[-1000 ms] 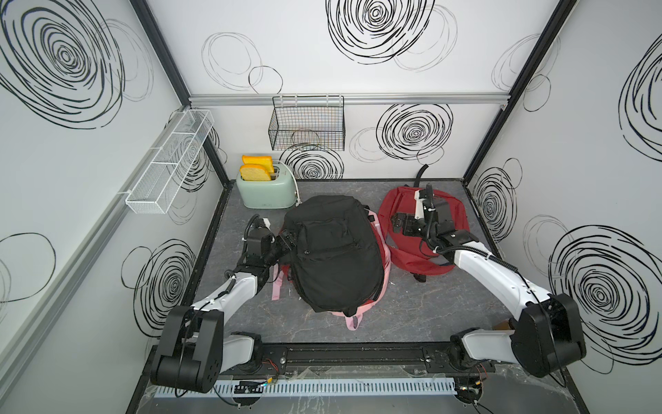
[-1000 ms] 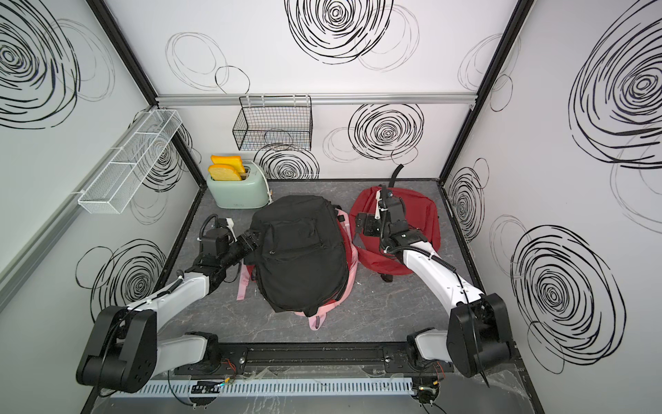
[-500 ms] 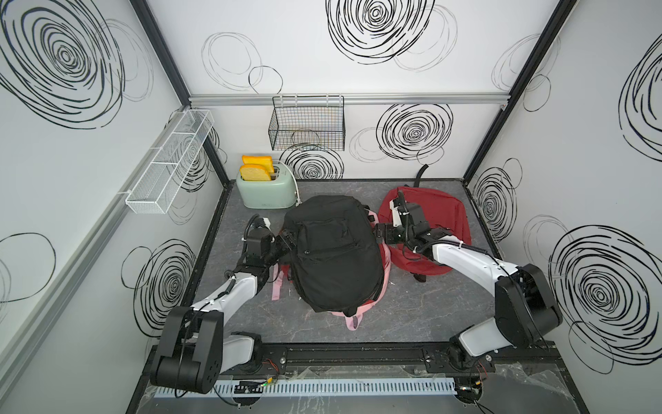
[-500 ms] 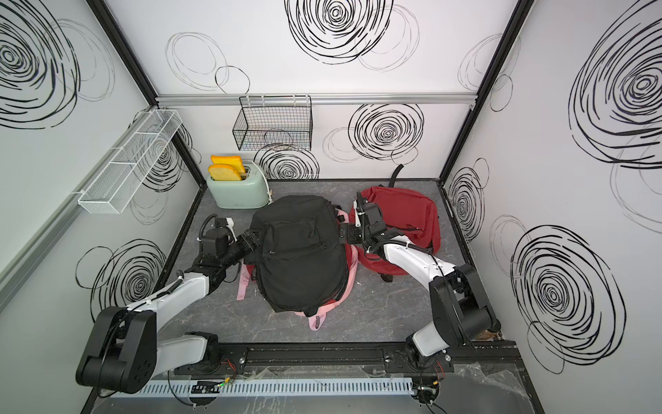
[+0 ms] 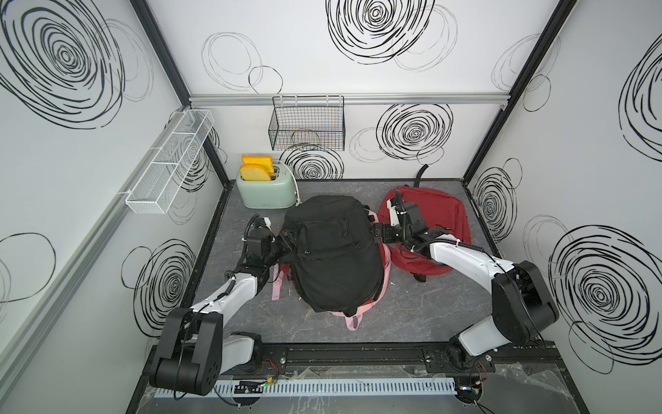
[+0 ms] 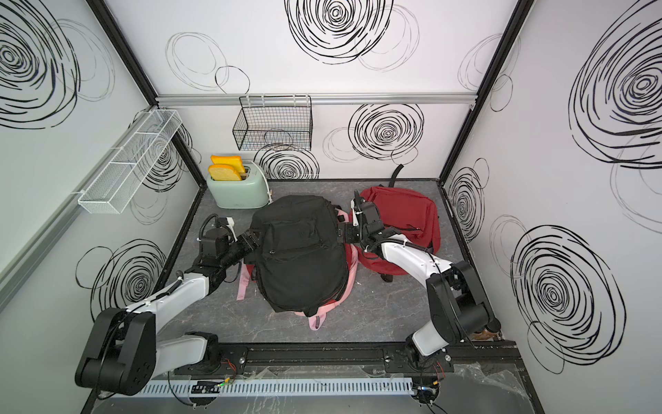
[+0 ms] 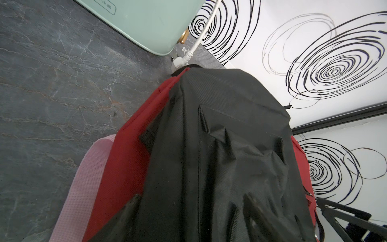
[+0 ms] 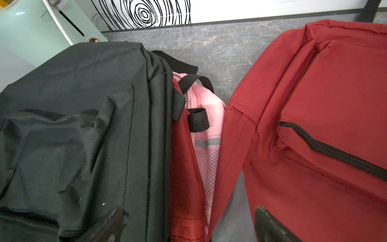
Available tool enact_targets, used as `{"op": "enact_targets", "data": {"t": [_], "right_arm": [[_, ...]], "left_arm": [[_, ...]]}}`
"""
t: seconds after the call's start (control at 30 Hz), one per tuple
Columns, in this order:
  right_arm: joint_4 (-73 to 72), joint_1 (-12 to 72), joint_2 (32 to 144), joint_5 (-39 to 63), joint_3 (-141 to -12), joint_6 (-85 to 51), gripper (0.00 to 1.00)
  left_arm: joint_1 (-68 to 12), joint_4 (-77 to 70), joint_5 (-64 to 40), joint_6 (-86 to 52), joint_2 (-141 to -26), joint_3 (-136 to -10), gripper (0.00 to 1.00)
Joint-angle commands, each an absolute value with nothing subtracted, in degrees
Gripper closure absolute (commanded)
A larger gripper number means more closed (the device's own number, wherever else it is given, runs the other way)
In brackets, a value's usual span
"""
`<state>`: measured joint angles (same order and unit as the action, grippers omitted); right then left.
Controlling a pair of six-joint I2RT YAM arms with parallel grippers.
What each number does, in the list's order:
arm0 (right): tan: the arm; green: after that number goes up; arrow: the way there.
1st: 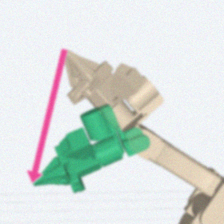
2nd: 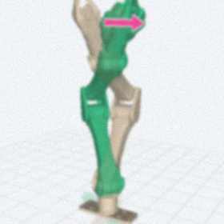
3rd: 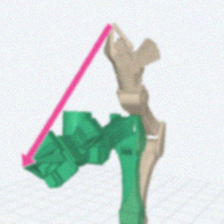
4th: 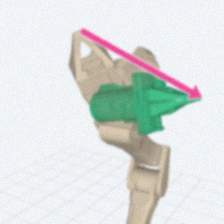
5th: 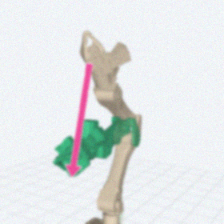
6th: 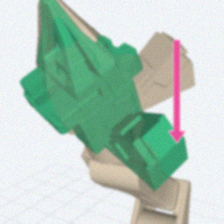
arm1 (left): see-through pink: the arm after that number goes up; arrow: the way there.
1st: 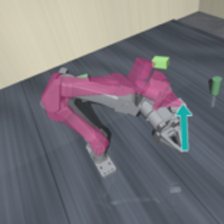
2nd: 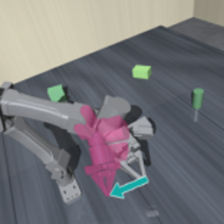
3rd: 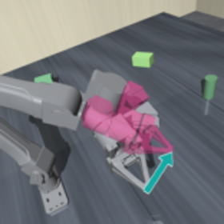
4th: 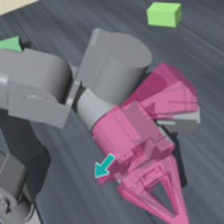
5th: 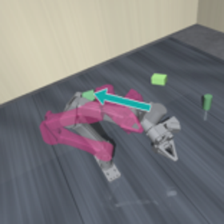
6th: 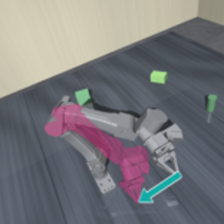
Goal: Zip up the backpack
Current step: Zip the zipper on the backpack.
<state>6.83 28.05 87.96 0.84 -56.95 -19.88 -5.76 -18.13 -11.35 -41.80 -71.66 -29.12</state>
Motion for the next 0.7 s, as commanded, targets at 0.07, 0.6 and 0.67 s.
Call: {"op": "enact_targets", "data": {"t": [0.07, 0.6, 0.67], "right_arm": [[6.1, 28.4, 87.7, -0.2, -57.3, -19.6, 0.00], [5.5, 28.3, 88.1, -0.6, -56.6, -19.7, 0.01], [5.6, 28.3, 88.4, -0.5, -56.7, -19.8, 0.01]], "left_arm": [[-6.3, -20.8, -10.9, -41.4, -70.4, -28.8, 0.21], [-6.3, -20.7, -10.4, -41.4, -70.4, -28.8, 0.21], [-6.3, -20.7, -10.4, -41.3, -70.6, -28.8, 0.21]]}}
